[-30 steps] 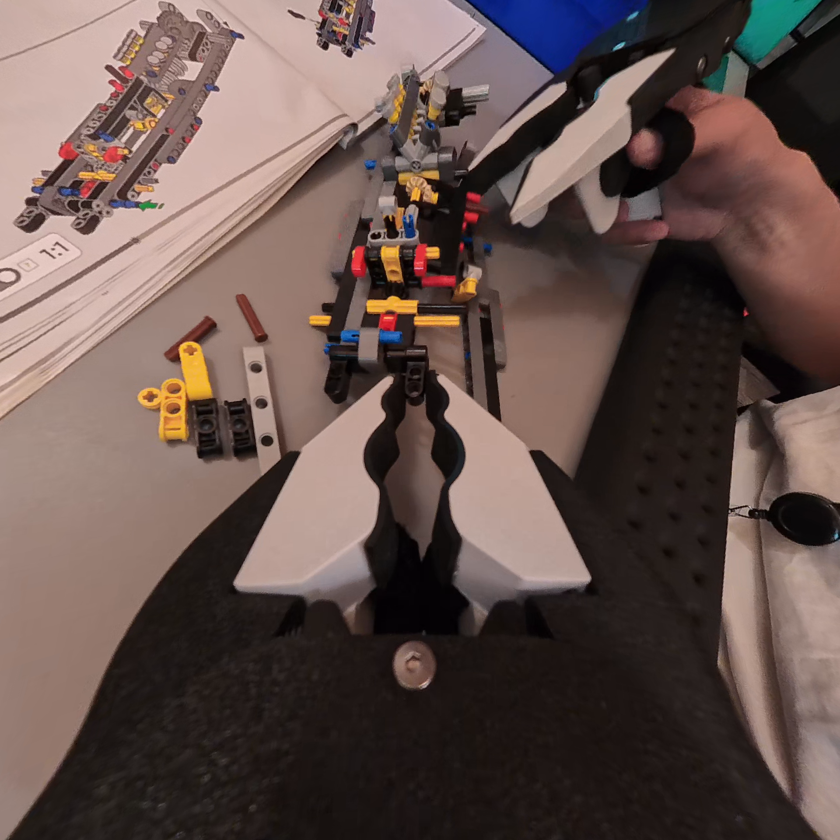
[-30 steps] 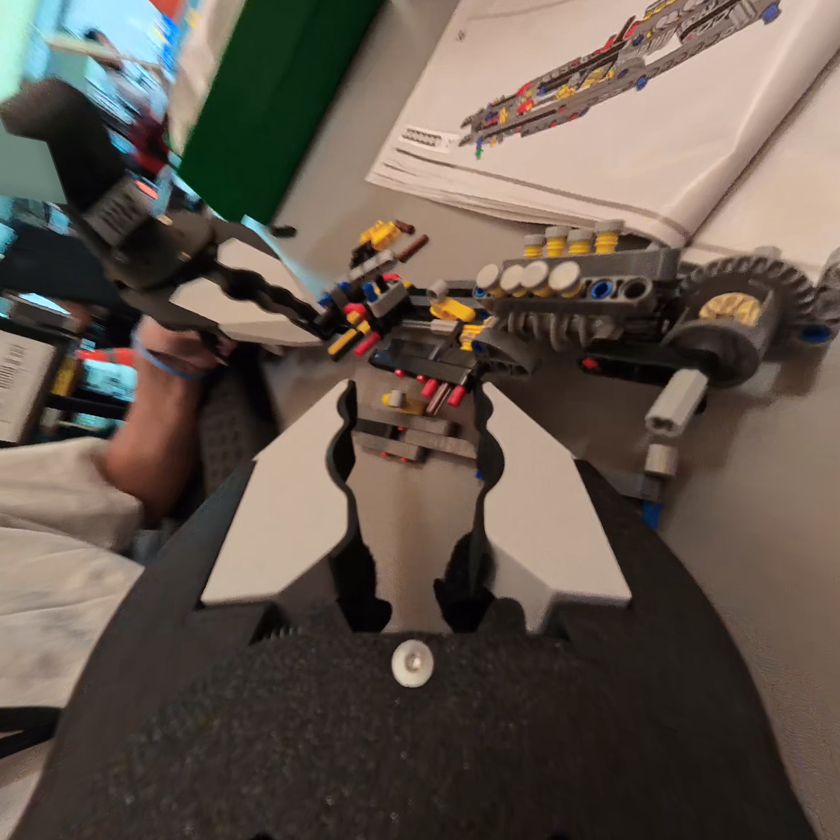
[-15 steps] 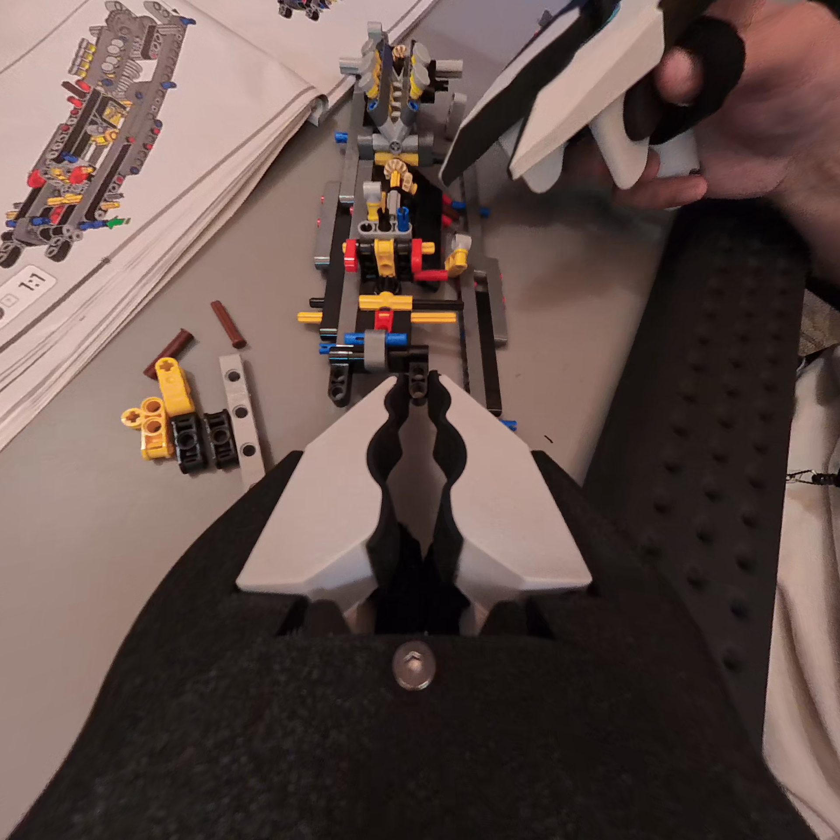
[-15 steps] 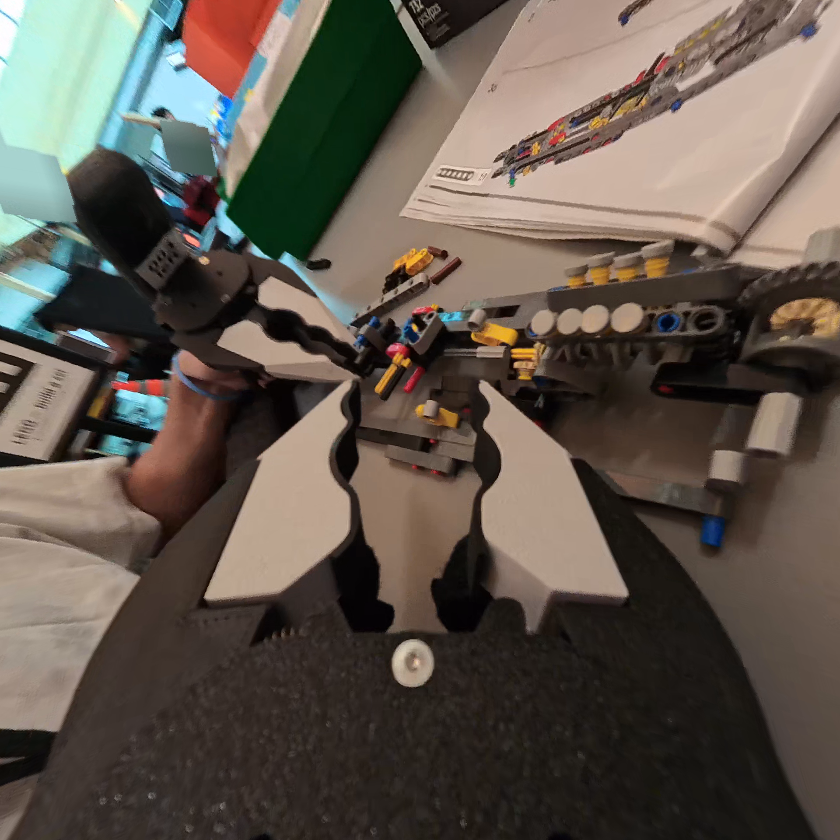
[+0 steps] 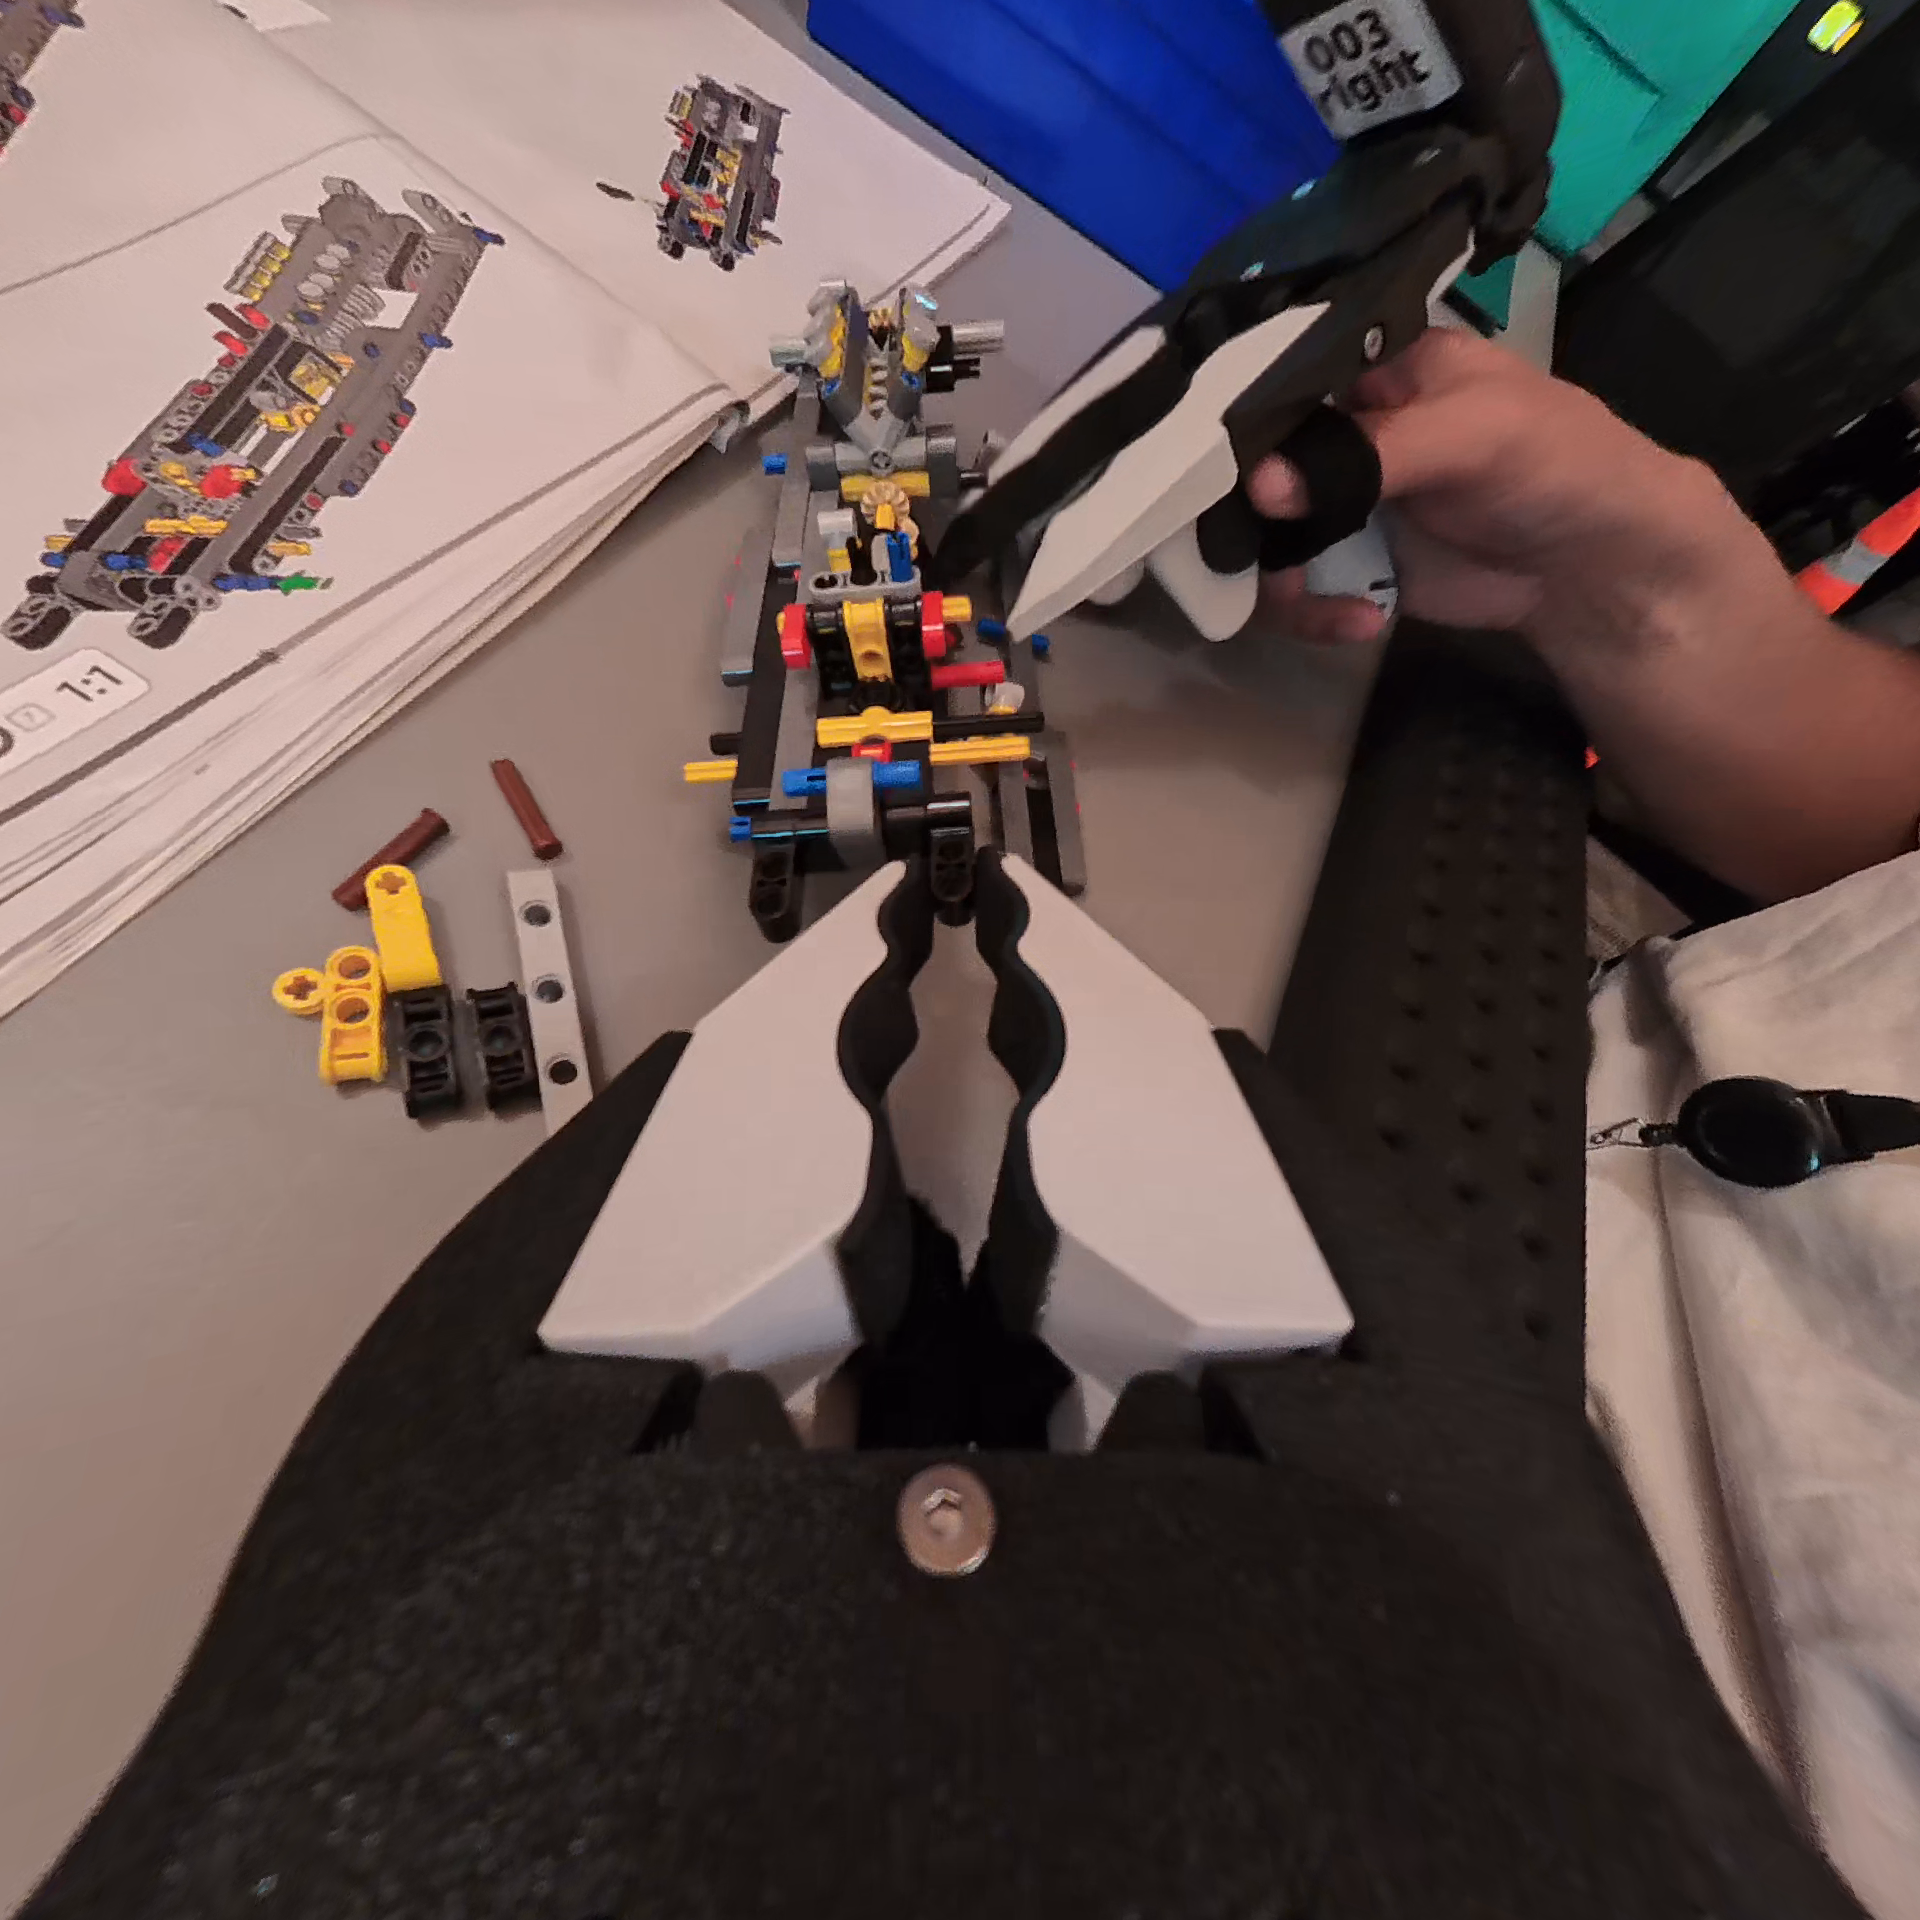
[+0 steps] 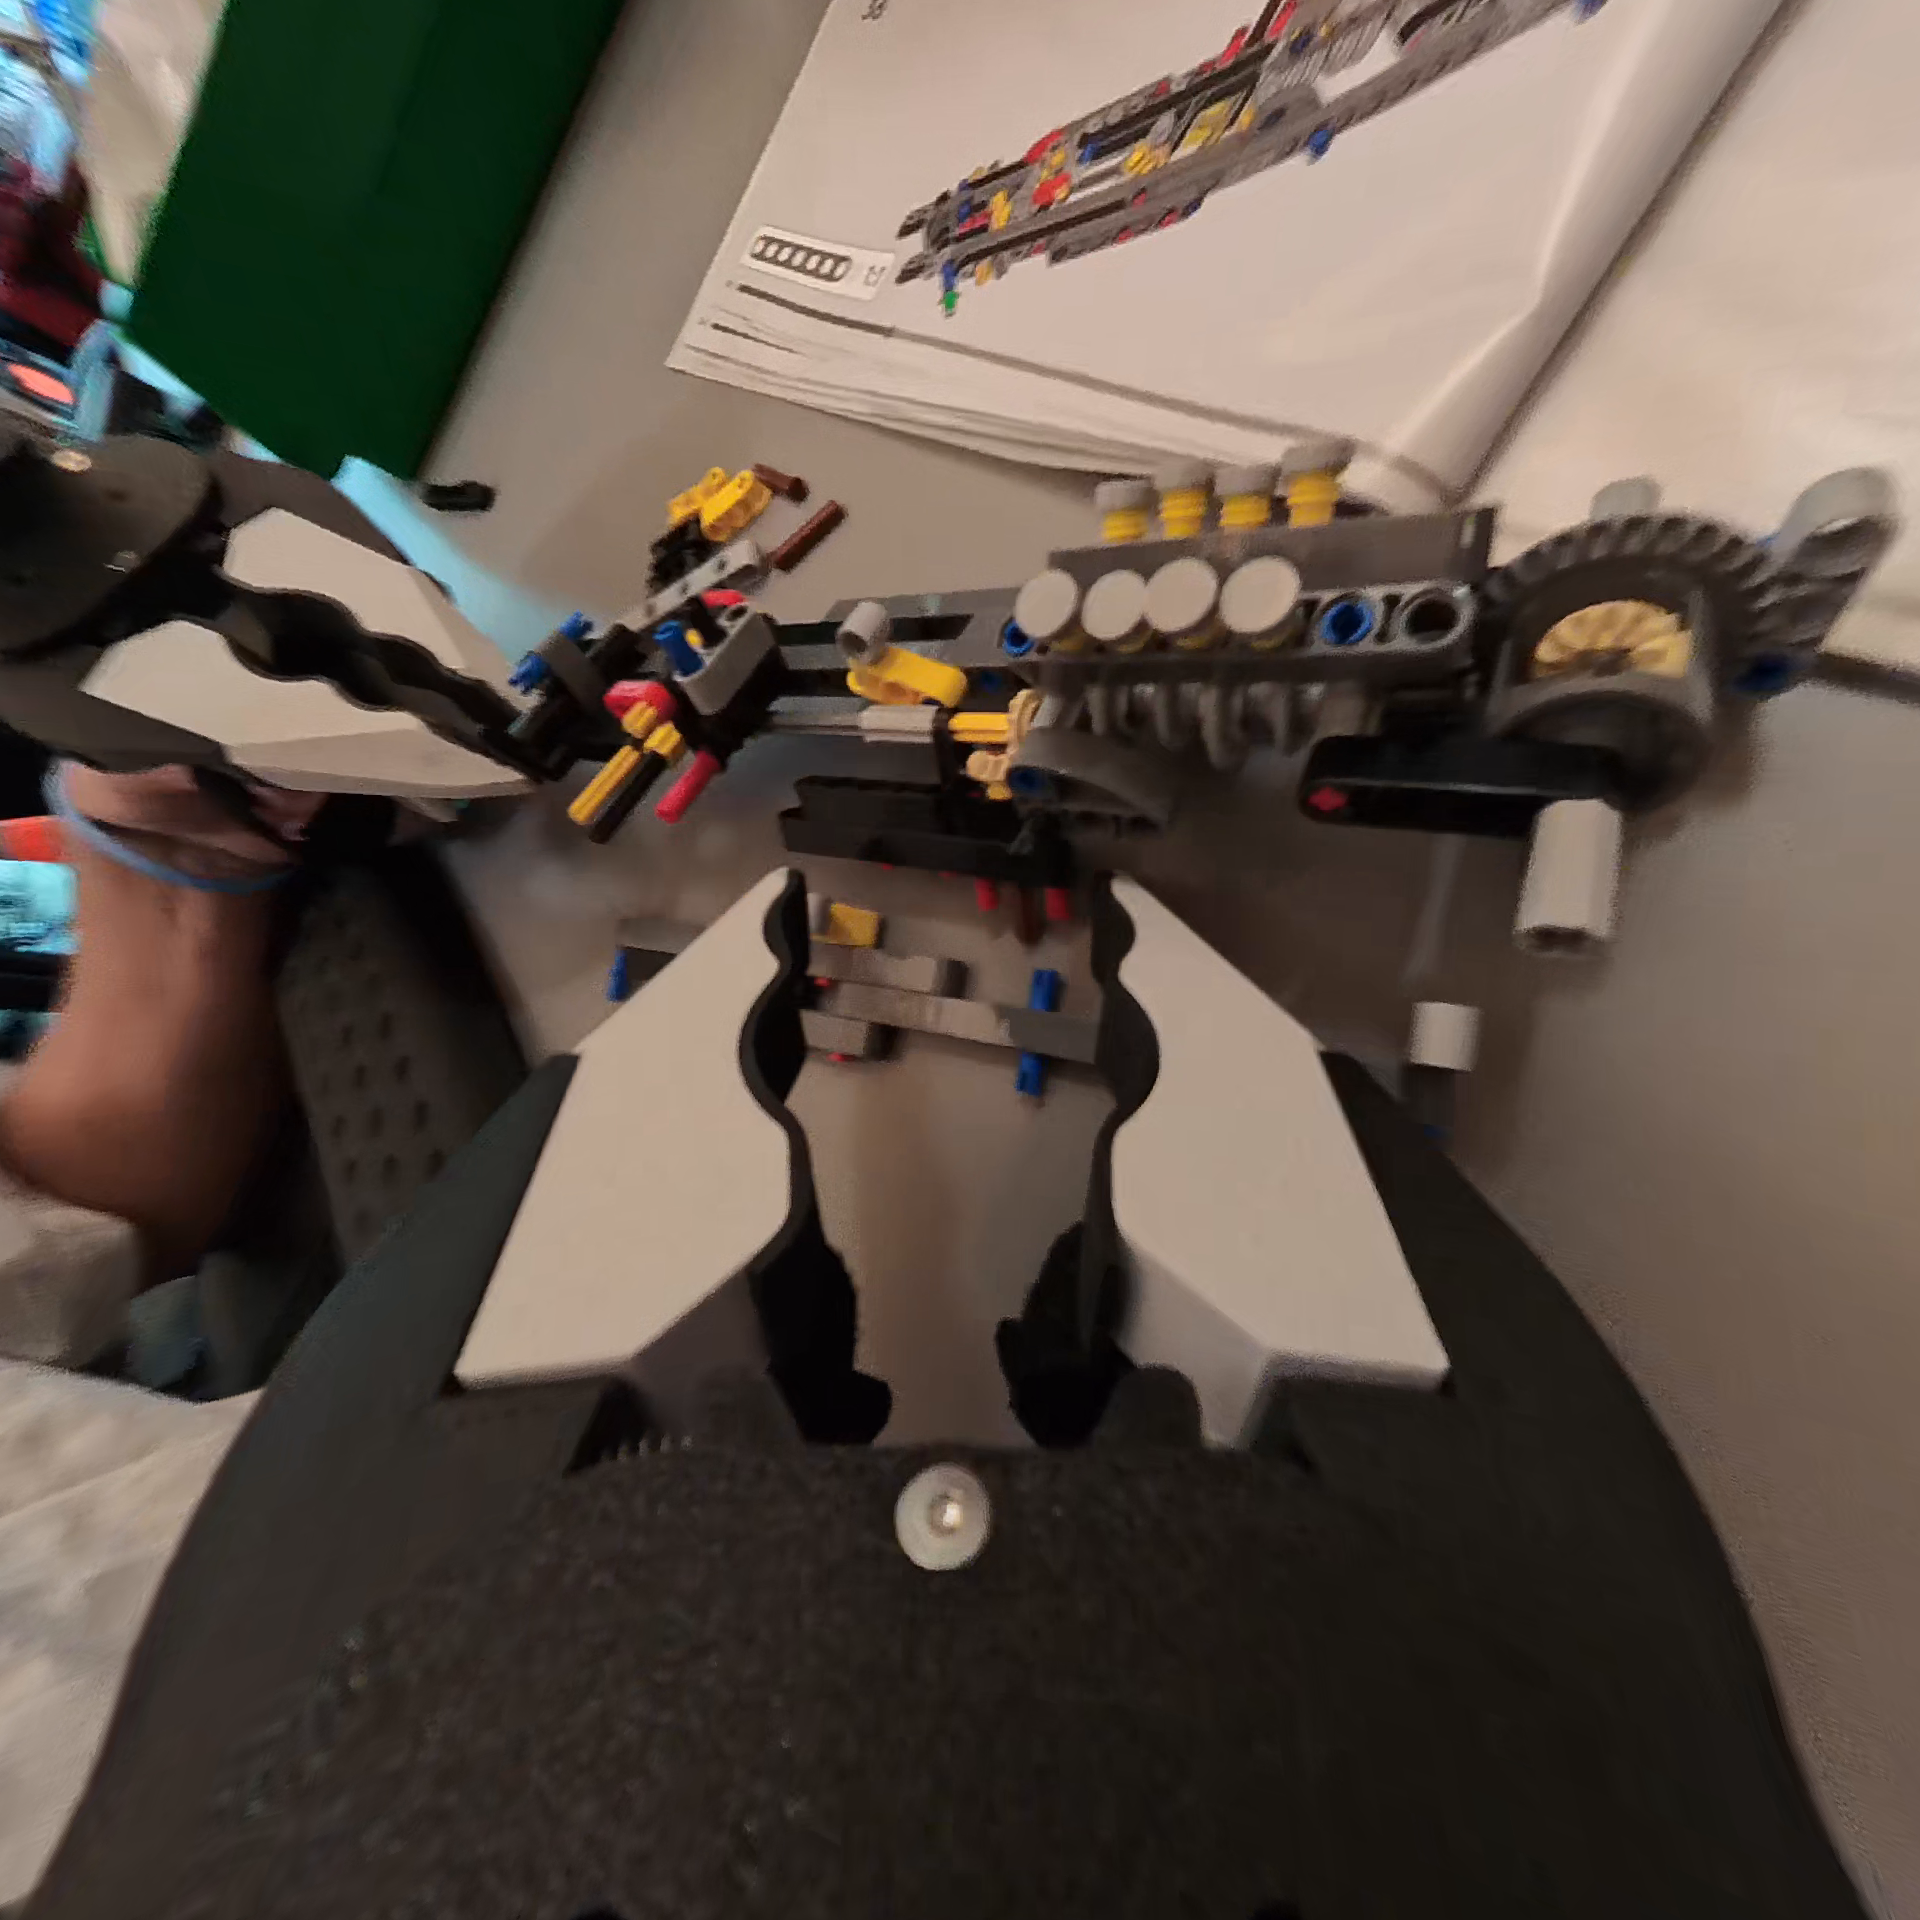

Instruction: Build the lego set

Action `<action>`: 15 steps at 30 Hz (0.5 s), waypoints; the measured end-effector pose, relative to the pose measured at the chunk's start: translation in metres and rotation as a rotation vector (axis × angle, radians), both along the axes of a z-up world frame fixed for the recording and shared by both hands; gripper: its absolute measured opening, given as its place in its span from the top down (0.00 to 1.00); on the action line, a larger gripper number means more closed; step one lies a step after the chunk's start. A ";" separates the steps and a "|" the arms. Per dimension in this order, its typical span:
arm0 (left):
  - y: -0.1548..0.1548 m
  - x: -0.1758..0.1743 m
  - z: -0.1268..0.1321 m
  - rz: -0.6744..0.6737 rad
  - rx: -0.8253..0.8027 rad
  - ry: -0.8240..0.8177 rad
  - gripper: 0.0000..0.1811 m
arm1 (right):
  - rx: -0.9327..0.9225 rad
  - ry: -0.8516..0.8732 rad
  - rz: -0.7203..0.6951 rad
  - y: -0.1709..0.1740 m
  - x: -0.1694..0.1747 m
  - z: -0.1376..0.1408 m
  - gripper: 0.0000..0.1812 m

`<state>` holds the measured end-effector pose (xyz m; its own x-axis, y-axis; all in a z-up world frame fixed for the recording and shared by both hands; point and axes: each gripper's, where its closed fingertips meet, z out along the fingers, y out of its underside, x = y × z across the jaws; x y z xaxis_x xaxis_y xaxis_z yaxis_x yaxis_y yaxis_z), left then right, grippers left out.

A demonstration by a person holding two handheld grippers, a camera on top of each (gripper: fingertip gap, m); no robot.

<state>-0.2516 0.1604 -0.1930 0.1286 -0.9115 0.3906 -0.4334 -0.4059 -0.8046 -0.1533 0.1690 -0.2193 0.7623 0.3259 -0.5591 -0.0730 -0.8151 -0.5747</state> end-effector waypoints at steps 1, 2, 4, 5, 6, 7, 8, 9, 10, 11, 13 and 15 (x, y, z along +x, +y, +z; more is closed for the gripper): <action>0.001 0.000 0.000 0.005 0.000 0.001 0.96 | -0.034 0.060 0.004 -0.002 -0.004 0.001 0.71; 0.002 -0.001 -0.001 0.011 0.007 0.004 0.96 | -0.053 0.114 -0.009 -0.001 -0.005 0.004 0.69; 0.003 -0.002 -0.002 0.018 0.016 0.014 0.96 | -0.073 0.197 -0.019 -0.002 -0.005 0.010 0.70; 0.004 -0.003 -0.003 0.019 0.022 0.020 0.96 | -0.077 0.244 -0.031 -0.003 -0.004 0.013 0.70; 0.004 -0.004 -0.005 0.022 0.031 0.028 0.96 | -0.081 0.299 -0.045 -0.003 -0.003 0.018 0.70; 0.005 -0.005 -0.007 0.025 0.042 0.039 0.96 | -0.077 0.370 -0.063 -0.003 -0.002 0.025 0.72; 0.005 -0.005 -0.009 0.023 0.050 0.048 0.96 | -0.064 0.462 -0.077 -0.003 -0.001 0.035 0.76; 0.004 -0.005 -0.009 0.018 0.053 0.052 0.96 | -0.054 0.561 -0.082 -0.002 -0.001 0.046 0.78; 0.002 -0.005 -0.010 0.011 0.060 0.054 0.96 | -0.057 0.629 -0.089 -0.002 -0.001 0.053 0.78; 0.001 -0.004 -0.009 0.006 0.070 0.053 0.96 | -0.061 0.639 -0.091 -0.002 -0.002 0.052 0.76; 0.002 -0.005 -0.012 0.009 0.086 0.070 0.96 | -0.046 0.554 -0.072 -0.002 -0.005 0.041 0.78; 0.001 -0.005 -0.013 0.000 0.081 0.079 0.96 | -0.007 0.547 -0.066 0.000 -0.008 0.044 0.76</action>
<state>-0.2565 0.1615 -0.2063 0.1555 -0.9397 0.3045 -0.4968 -0.3409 -0.7981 -0.1610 0.1688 -0.1748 0.3784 0.2820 -0.8817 -0.4112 -0.8022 -0.4330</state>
